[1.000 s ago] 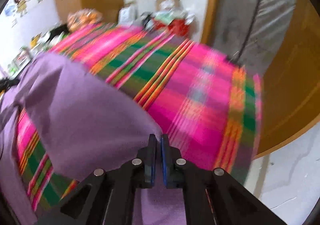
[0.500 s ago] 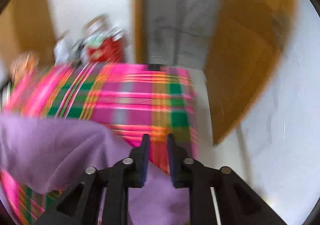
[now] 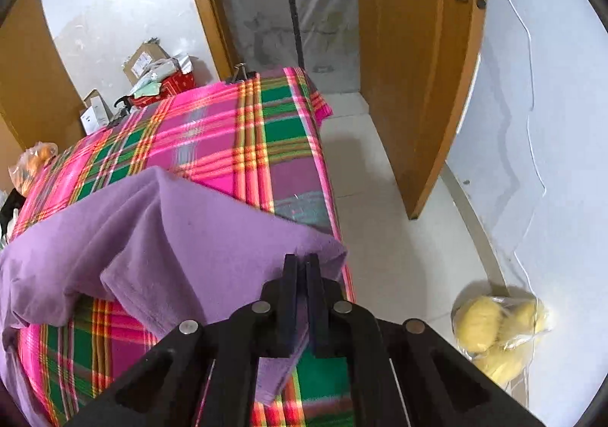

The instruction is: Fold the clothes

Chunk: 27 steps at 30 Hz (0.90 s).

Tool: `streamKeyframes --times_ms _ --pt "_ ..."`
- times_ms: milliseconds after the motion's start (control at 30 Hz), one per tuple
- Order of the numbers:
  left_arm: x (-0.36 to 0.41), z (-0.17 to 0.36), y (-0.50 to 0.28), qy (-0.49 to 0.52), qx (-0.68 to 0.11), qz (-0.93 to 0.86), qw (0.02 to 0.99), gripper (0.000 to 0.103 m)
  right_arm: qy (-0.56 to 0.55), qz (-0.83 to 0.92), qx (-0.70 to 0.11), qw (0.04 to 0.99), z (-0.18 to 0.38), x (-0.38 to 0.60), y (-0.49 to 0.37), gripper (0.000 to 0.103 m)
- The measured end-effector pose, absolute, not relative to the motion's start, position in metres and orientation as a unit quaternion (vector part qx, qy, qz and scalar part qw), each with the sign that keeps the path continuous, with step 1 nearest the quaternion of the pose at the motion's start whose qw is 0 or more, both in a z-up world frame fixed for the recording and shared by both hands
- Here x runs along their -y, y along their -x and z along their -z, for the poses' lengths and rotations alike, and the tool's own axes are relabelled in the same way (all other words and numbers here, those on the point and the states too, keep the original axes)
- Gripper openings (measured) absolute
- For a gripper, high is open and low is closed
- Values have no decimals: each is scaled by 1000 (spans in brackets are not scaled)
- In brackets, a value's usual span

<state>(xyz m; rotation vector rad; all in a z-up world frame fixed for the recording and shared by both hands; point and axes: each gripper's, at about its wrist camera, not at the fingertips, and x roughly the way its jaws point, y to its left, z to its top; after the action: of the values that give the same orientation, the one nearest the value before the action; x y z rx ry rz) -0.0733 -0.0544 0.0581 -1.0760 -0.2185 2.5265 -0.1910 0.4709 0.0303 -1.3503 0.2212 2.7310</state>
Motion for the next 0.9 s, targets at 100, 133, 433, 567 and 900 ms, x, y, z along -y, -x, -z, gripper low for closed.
streamKeyframes --times_ms 100,133,433,567,900 --pt "58 -58 74 385 79 -901 183 20 422 -903 -58 53 -47 -477 198 4" --pt "58 -57 76 386 80 -901 180 20 418 -905 -55 61 -52 -482 201 4" --pt "40 -55 92 386 80 -900 186 22 433 -894 -32 115 -67 -516 244 7" --pt "25 -55 99 386 75 -898 198 25 414 -894 -132 112 -56 -535 220 23" --pt "3 -48 102 396 61 -890 215 27 391 -793 -466 35 14 -575 159 35"
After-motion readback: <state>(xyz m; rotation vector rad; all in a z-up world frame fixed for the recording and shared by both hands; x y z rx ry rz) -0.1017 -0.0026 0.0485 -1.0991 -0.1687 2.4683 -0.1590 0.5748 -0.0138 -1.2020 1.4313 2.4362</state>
